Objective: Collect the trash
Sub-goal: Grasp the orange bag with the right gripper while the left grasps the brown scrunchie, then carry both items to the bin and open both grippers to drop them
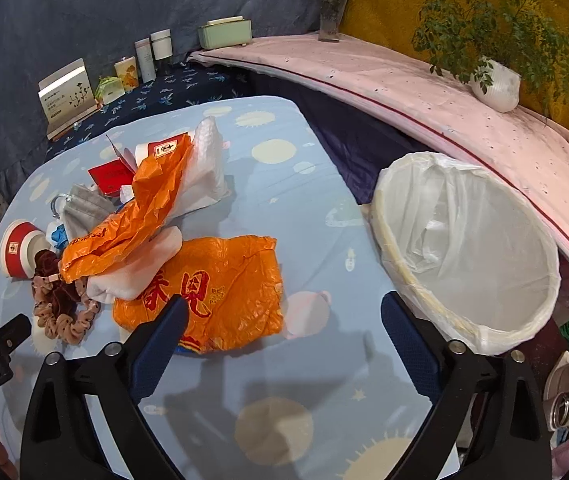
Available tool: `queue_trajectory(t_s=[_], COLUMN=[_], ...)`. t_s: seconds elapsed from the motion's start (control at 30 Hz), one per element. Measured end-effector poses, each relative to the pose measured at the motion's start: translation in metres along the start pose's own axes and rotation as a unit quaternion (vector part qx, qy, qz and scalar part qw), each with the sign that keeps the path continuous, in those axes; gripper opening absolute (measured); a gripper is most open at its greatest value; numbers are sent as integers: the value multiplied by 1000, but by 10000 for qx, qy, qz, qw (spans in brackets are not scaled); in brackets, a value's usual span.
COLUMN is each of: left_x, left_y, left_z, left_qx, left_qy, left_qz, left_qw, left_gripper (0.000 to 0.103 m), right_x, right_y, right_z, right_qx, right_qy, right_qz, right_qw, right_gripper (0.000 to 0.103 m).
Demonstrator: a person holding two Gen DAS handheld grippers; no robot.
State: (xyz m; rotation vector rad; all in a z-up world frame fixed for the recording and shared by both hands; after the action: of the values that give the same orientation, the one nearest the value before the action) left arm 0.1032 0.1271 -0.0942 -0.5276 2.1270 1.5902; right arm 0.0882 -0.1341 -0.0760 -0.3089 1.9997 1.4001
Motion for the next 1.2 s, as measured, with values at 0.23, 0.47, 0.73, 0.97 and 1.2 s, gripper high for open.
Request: queue_trajectory(t_s=[0.23,0.47,0.73,0.97,1.2], left_x=[-4,-2,2,9,10], left_y=[-23,-40,-35,-10,21], left_z=[-14,-26,-25,-28,-53], left_qx=[241,498,685,760,942], left_qy=[-29,-42,38,-2,-235], left_qz=[212,437,420,246,-13], left_qw=[9995,9978,9968,9968,9953], left_gripper=[87,55,17,12,12], right_x=[-3,6,13,9,4], right_y=[-21,-40,-23,9,39], right_z=[12,24,27,14,-12], right_qx=[-232,-462,-872,-964,-911], right_qy=[-62,-19,-110,-225,-400], right_qz=[181,477,418,146,-198], right_qw=[9995,9978,9953,9950,9948], right_gripper=[77,40,21,20,20])
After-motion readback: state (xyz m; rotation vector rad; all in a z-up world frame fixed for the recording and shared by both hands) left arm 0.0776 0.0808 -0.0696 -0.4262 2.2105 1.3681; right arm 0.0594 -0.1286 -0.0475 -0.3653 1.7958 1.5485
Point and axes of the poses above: each gripper's, at about its wrist camera, not at the fingertips, and y roughly against the way its jaws point, z to its left, x to its underside, the point moved 4 cm from there along -y, roughly the way its jaws point, and after that the axes turned 15 degrees about x, right-handed, at the moved point
